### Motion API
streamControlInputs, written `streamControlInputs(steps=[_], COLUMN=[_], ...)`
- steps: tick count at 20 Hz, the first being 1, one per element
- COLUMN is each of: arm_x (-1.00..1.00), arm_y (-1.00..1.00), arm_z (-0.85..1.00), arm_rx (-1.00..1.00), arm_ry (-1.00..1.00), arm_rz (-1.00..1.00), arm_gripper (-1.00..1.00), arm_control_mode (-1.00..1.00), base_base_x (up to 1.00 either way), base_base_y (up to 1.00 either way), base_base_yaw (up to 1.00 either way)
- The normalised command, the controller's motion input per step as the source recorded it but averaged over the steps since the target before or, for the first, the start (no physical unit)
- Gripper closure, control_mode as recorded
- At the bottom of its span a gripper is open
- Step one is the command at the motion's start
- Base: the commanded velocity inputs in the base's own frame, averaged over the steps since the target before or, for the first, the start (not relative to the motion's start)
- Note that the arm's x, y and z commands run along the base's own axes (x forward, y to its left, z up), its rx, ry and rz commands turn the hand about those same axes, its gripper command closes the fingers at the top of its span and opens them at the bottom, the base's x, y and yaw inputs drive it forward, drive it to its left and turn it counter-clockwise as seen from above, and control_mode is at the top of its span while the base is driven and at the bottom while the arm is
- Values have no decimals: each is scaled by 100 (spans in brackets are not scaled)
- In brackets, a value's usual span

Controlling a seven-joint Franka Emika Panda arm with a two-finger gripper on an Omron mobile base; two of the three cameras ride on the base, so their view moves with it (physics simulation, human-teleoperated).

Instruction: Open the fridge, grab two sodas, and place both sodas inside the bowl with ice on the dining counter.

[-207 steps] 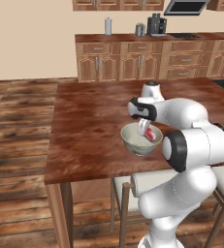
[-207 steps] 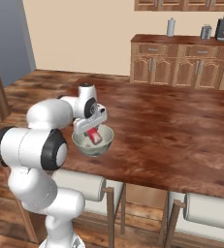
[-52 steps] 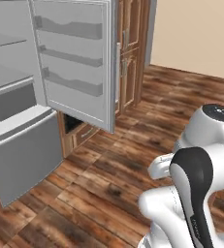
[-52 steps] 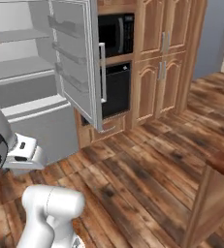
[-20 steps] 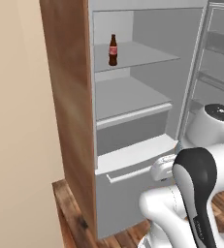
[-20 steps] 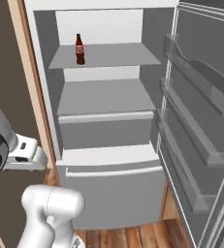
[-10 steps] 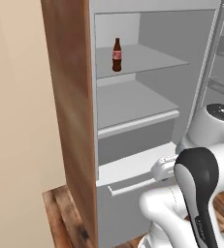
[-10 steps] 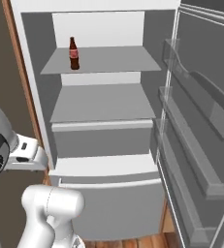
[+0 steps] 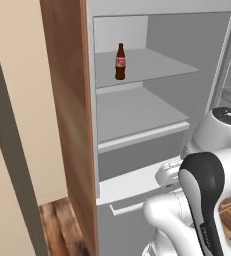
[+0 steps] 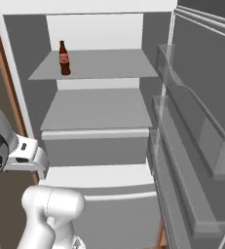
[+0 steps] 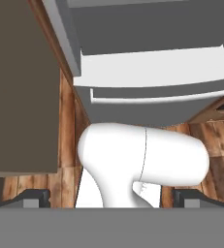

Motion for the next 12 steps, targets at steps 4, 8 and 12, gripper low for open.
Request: streamControlInputs(steps=[4,8,12], arm_x=[0,0,0], arm_y=[0,0,0], arm_z=[0,0,0], arm_rx=[0,0,0], arm_ry=[0,0,0], arm_rz=[0,0,0], arm_gripper=[-100,-100,-100], arm_control_mode=[100,100,100], base_base_x=[45,45,46], base_base_y=[-30,-26,-33], base_base_yaw=[7,7,8])
